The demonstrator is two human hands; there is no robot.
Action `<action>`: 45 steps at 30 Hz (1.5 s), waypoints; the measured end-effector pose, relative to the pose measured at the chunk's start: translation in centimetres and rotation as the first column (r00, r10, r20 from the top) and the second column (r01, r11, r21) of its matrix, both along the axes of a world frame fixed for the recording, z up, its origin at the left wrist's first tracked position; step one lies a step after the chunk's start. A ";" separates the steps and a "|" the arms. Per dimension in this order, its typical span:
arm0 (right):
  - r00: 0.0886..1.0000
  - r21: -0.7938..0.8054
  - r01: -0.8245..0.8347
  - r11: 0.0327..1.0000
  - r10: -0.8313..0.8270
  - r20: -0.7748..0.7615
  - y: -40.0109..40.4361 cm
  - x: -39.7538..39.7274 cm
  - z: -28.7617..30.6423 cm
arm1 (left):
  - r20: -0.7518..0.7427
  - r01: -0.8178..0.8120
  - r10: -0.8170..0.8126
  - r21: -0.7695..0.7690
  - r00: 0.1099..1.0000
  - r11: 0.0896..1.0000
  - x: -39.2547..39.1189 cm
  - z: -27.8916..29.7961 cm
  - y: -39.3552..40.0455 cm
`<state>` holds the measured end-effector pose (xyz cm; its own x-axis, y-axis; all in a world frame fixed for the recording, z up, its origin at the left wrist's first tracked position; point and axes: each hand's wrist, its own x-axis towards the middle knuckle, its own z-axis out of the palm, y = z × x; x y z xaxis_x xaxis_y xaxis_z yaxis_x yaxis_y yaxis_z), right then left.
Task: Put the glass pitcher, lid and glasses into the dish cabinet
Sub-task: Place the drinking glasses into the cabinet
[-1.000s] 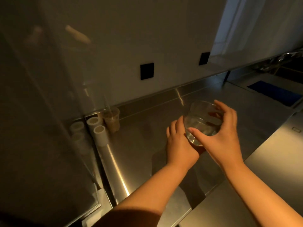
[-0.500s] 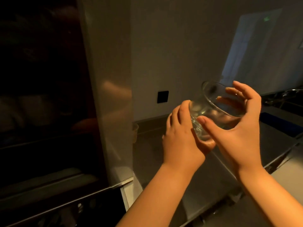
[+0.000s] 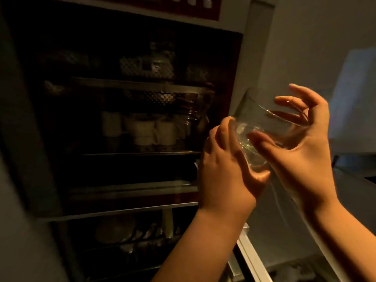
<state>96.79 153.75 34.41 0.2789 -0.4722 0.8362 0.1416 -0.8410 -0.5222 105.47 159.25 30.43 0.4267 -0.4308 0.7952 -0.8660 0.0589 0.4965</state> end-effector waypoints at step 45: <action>0.580 0.607 -0.646 -0.464 0.218 0.785 12.3 23.0 -10.4 | -0.168 -0.583 0.563 -0.107 0.809 0.805 13.3 1.1 21.5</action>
<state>119.78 166.10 24.02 0.8819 -0.4379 -0.1748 0.3659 0.8694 -0.3321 118.81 180.78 31.55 0.6559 0.0401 0.7538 -0.6977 -0.3490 0.6256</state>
